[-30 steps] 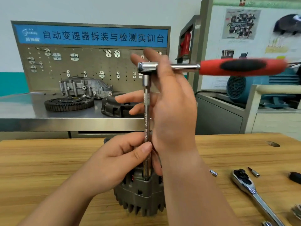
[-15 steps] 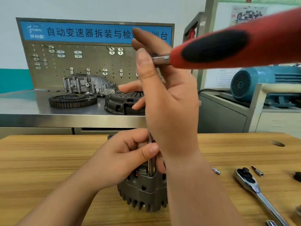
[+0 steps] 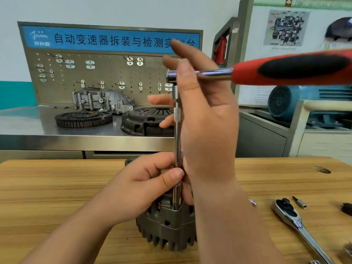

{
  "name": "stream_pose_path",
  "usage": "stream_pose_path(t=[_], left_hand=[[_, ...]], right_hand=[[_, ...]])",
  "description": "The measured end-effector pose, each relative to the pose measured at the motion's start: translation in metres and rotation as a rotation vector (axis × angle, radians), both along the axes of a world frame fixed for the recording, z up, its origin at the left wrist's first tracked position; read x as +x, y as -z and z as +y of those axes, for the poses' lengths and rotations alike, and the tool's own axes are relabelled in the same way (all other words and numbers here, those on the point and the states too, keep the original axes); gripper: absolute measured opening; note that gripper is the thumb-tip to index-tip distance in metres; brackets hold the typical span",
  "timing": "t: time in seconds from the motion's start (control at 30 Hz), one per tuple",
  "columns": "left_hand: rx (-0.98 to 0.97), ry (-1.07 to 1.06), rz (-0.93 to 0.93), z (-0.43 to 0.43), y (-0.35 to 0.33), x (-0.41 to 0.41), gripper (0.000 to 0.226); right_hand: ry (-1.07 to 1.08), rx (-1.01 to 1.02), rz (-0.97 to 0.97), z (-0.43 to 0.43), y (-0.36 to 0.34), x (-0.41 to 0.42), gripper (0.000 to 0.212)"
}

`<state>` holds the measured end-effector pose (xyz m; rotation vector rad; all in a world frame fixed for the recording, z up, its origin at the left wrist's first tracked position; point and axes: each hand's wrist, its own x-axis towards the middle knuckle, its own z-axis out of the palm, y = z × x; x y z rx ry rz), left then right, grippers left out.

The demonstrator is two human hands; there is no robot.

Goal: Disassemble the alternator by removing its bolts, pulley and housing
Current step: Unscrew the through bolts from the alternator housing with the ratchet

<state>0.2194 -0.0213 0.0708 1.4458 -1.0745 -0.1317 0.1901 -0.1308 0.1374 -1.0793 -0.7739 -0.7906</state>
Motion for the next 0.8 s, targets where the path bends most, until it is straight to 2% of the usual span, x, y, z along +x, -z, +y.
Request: stream_pose_path(t=[0.07,0.13,0.37,0.43,0.53,0.67,0.73,0.8], left_hand=[[0.015,-0.003,-0.005,-0.0004,-0.0008,-0.0004,0.039],[0.016,-0.031,-0.013,-0.0004,-0.0004,-0.0005,0.037],[0.0,0.0,0.024,0.0015,-0.0017,-0.0042,0.046],[0.001,0.004,0.022,0.0005,-0.0018,-0.0038,0.047],[0.003,-0.029,0.02,0.0003,-0.0005,-0.0016,0.053],[0.013,-0.063,-0.011,-0.001,0.0013,0.0002,0.05],[0.001,-0.066,-0.013,-0.0019,0.0016,-0.0008,0.046],[-0.017,-0.068,0.001,-0.0017,0.0014,-0.0011,0.046]], right_hand=[[0.028,-0.001,-0.062,0.0007,-0.0007,-0.001,0.016],[-0.035,0.006,-0.032,0.0007,-0.0017,-0.0022,0.02],[-0.417,0.045,0.195,-0.0041,-0.0028,0.0027,0.038],[-0.467,0.03,0.258,-0.0047,-0.0028,0.0032,0.044],[-0.323,-0.007,0.212,-0.004,-0.0021,0.002,0.039],[0.0,-0.068,-0.01,-0.0007,-0.0019,0.0003,0.019],[0.012,-0.067,-0.035,0.0016,-0.0022,-0.0012,0.015],[-0.054,-0.075,0.003,0.0031,-0.0024,-0.0022,0.022]])
